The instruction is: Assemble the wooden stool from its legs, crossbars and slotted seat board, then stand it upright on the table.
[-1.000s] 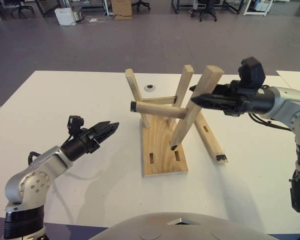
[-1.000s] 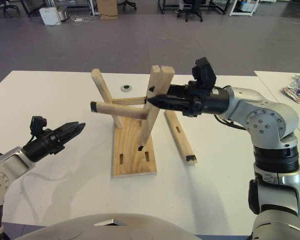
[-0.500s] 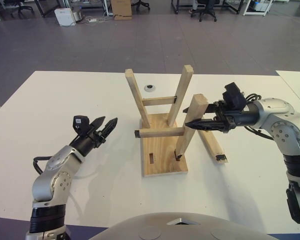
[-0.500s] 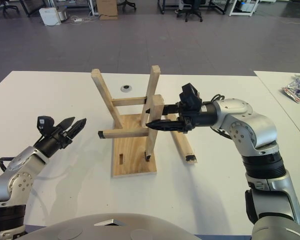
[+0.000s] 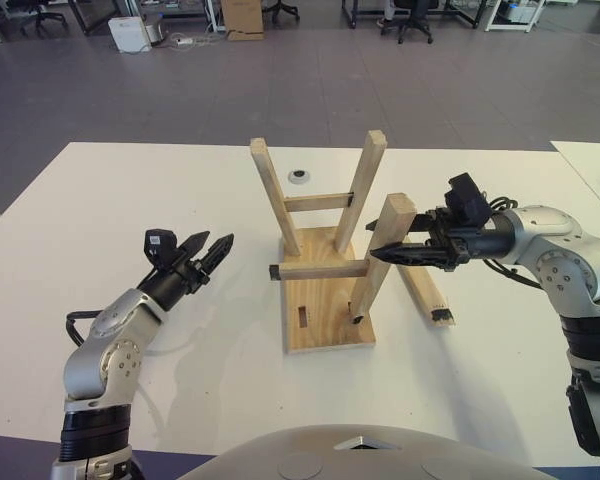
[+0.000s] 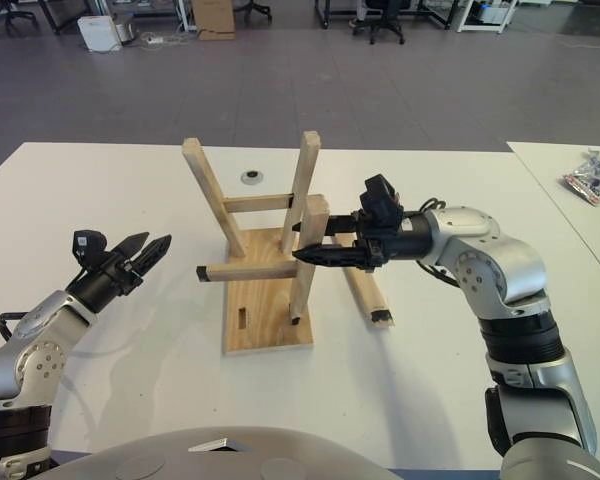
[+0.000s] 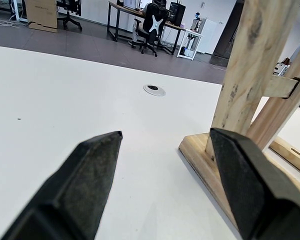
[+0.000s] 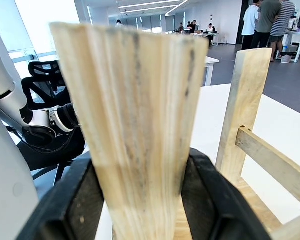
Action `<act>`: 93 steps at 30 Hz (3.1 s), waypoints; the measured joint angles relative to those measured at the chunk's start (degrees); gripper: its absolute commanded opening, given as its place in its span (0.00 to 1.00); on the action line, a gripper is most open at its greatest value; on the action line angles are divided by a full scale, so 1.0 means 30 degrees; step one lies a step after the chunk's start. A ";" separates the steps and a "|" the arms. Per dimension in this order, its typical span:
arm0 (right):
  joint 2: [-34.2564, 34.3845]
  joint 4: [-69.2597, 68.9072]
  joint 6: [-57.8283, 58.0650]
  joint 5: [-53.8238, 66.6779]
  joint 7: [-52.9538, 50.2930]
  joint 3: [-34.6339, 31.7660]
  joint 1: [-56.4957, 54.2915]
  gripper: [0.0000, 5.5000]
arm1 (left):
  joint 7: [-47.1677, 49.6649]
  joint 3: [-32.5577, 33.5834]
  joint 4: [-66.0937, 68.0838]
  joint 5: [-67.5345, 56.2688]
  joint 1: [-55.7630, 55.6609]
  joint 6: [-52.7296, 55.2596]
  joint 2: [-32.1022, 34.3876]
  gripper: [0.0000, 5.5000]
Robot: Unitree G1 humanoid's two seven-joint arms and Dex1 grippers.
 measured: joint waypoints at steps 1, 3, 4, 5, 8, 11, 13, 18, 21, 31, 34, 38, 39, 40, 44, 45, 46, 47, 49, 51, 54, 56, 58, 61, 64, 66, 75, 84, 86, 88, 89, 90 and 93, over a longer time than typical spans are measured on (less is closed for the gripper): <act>0.0093 0.0192 -0.0146 -0.0100 0.0149 0.0038 -0.0060 0.38 | -0.0012 -0.0013 0.0002 0.0000 -0.0011 0.0000 0.0000 0.59; 0.0183 0.0353 -0.0319 -0.0215 0.0301 0.0109 -0.0144 0.38 | -0.0033 -0.0061 0.0005 0.0000 -0.0084 0.0002 -0.0001 0.59; 0.0186 0.0471 -0.0353 -0.0259 0.0387 0.0113 -0.0185 0.38 | -0.0043 -0.0092 0.0005 -0.0001 -0.0187 0.0003 -0.0003 0.59; 0.0187 0.0545 -0.0450 -0.0346 0.0555 0.0127 -0.0220 0.38 | -0.0049 -0.0130 0.0004 -0.0001 -0.0227 0.0003 -0.0007 0.59; 0.0195 0.0708 -0.0661 -0.0756 0.0941 0.0321 -0.0342 0.38 | -0.0049 -0.0168 0.0002 -0.0002 -0.0216 0.0004 -0.0044 0.59; 0.0207 0.0922 -0.0920 -0.1126 0.1331 0.0567 -0.0568 0.38 | -0.0049 -0.0224 0.0001 -0.0005 -0.0206 0.0003 -0.0120 0.59; 0.0226 0.1027 -0.1472 -0.1414 0.1635 0.0775 -0.0603 0.38 | -0.0049 -0.0236 0.0002 -0.0006 -0.0206 0.0004 -0.0191 0.59; 0.0214 0.1445 -0.3072 -0.1917 0.2130 0.0898 -0.0447 0.38 | -0.0050 -0.0288 -0.0003 -0.0007 -0.0193 0.0004 -0.0358 0.59; 0.0119 0.0597 -0.3874 -0.1845 0.2020 0.0573 0.1102 0.38 | -0.0044 -0.0322 -0.0081 -0.0010 -0.0034 0.0003 -0.0418 0.59; -0.0473 0.0860 -0.4477 -0.1606 0.2494 0.1695 0.1947 0.38 | -0.0033 -0.0379 -0.0191 -0.0012 0.0320 0.0008 -0.0627 0.59; -0.0633 0.0939 -0.5129 -0.1647 0.2501 0.1995 0.1824 0.38 | -0.0006 -0.0404 -0.0192 -0.0012 0.0424 0.0007 -0.0812 0.59; -0.0593 0.0929 -0.5425 -0.1647 0.1759 0.2234 0.1810 0.38 | 0.0043 -0.0484 -0.0193 -0.0013 0.0510 0.0006 -0.1000 0.59; -0.0546 0.0930 -0.5425 -0.1647 0.1369 0.2319 0.1746 0.44 | 0.0059 -0.0485 -0.0193 -0.0013 0.0514 0.0005 -0.1066 0.59; -0.0567 0.0961 -0.5321 -0.2081 0.0927 0.2505 0.1710 0.48 | 0.0085 -0.0480 -0.0193 -0.0012 0.0518 0.0005 -0.1135 0.59; -0.0385 0.2928 -0.4728 -0.5354 -0.0778 0.3706 0.3666 0.62 | 0.0423 -0.0333 0.0067 0.0411 0.0762 -0.0270 -0.1359 0.59; -0.0313 0.2848 -0.4939 -0.5373 -0.0822 0.3442 0.3635 0.67 | 0.0449 -0.0322 0.0093 0.0495 0.0842 -0.0379 -0.1415 0.59; -0.0197 0.2794 -0.5336 -0.5497 -0.0945 0.3132 0.3632 0.67 | 0.0493 -0.0303 0.0113 0.0589 0.1119 -0.0447 -0.1519 0.59; -0.0214 0.2788 -0.5413 -0.5610 -0.0988 0.2999 0.3657 0.67 | 0.0521 -0.0294 0.0123 0.0647 0.1317 -0.0551 -0.1600 0.59; -0.0385 0.2889 -0.5402 -0.6169 -0.1249 0.2693 0.3782 0.67 | 0.0619 -0.0221 0.0118 0.0719 0.1477 -0.0727 -0.1750 0.59; -0.0738 0.3245 -0.4779 -0.6870 -0.2371 0.2143 0.3861 0.67 | 0.0716 -0.0207 0.0115 0.0732 0.1835 -0.0748 -0.1928 0.59; -0.0309 0.3999 -0.3723 -0.8144 -0.5854 0.1232 0.3854 0.67 | 0.0799 -0.0184 0.0087 0.0768 0.2195 -0.0909 -0.2155 0.59; 0.0375 0.3951 -0.2715 -0.8607 -0.8073 0.0746 0.3847 0.67 | 0.0860 -0.0236 0.0071 0.0929 0.2382 -0.1089 -0.2265 0.59; 0.1176 0.3255 -0.1643 -0.9205 -1.0201 0.0542 0.4182 0.67 | 0.0876 -0.0368 -0.0012 0.1180 0.2633 -0.1123 -0.2335 0.59; 0.1914 0.1842 -0.0021 -0.9565 -1.2246 0.0325 0.5517 0.67 | 0.0886 -0.0448 -0.0217 0.1303 0.2807 -0.1260 -0.2558 0.59; 0.2858 0.0637 0.2159 -0.9640 -1.4368 -0.0182 0.7024 0.64 | 0.0902 -0.0459 -0.0253 0.1379 0.2856 -0.1523 -0.2685 0.59; 0.3471 -0.0496 0.3419 -0.9502 -1.5628 -0.0989 0.7783 0.56 | 0.0917 -0.0450 -0.0258 0.1439 0.2868 -0.1558 -0.2704 0.59; 0.5361 -0.1051 0.4832 -0.8476 -1.7317 -0.3185 0.8130 0.37 | 0.1129 -0.0127 -0.0270 0.1355 0.2497 -0.1619 -0.2836 0.59; 0.5528 0.0628 0.2654 -0.3091 -1.5475 -0.7945 -0.1327 0.37 | -0.0228 0.4297 -0.0290 -0.4025 -0.5718 0.0072 0.1752 0.59; 0.5165 -0.0499 0.3119 -0.0493 -1.4192 -0.8562 -0.2806 0.37 | -0.1021 0.4506 -0.0569 -0.6003 -0.8473 0.0746 0.2727 0.59; 0.4482 -0.1148 0.4328 0.2116 -1.3096 -0.8718 -0.4036 0.37 | -0.1292 0.4271 -0.1298 -0.8230 -1.0626 0.1675 0.3191 0.59; 0.4401 -0.1270 0.4690 0.2961 -1.2785 -0.8691 -0.4451 0.37 | -0.1233 0.4070 -0.1440 -0.8997 -1.1273 0.1904 0.3150 0.62; 0.4358 -0.1383 0.5227 0.4096 -1.2537 -0.8527 -0.4944 0.37 | -0.1021 0.3779 -0.1498 -0.9757 -1.2057 0.2140 0.2895 0.66; 0.4397 -0.1783 0.7030 0.6808 -1.1228 -0.6822 -0.5809 0.37 | -0.0787 0.2041 -0.1460 -0.9992 -1.3717 0.2354 0.2098 0.72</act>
